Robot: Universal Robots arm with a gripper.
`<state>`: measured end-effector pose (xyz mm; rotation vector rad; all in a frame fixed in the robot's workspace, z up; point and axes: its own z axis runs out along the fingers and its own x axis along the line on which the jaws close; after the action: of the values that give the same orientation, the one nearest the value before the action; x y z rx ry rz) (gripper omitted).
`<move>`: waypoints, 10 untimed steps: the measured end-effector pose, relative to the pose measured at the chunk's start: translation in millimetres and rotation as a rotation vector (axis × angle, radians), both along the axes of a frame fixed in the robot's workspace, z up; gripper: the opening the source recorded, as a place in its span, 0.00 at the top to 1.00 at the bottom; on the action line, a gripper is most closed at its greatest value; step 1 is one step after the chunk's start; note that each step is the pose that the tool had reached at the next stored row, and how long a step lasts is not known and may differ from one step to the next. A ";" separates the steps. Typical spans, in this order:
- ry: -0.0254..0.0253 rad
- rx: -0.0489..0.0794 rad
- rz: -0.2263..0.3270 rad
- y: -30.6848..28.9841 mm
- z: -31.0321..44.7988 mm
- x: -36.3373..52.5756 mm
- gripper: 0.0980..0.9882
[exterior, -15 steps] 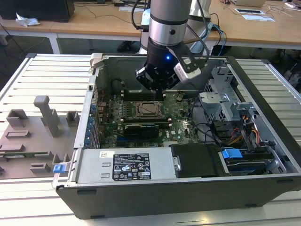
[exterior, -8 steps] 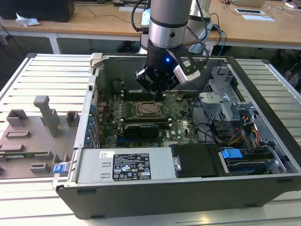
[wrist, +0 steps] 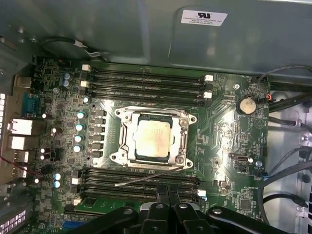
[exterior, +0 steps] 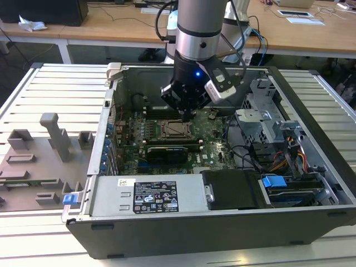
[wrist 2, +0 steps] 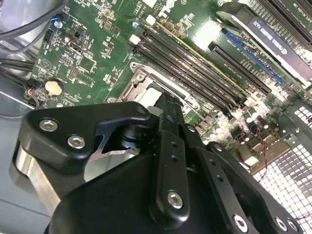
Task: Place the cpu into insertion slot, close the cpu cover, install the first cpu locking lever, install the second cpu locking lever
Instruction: 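Install the second cpu locking lever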
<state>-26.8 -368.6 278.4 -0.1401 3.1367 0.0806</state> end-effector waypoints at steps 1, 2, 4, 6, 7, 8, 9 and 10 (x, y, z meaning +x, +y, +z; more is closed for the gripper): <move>0.0000 0.000 0.000 0.0 -0.7 0.0 0.99; -0.0001 0.000 0.000 0.0 -1.7 0.0 0.99; -0.0001 0.000 0.000 0.0 -3.8 0.0 0.99; 0.0000 0.000 0.000 0.0 -5.8 0.0 0.99; 0.0000 0.000 0.000 0.0 -6.7 0.0 0.99; 0.0001 0.000 0.000 0.0 -7.7 0.0 0.99; 0.0001 0.000 0.000 0.0 -8.8 0.0 0.99; 0.0002 0.000 0.000 0.0 -10.0 0.0 0.99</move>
<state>-26.8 -368.6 268.4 -0.1399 3.1369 0.0808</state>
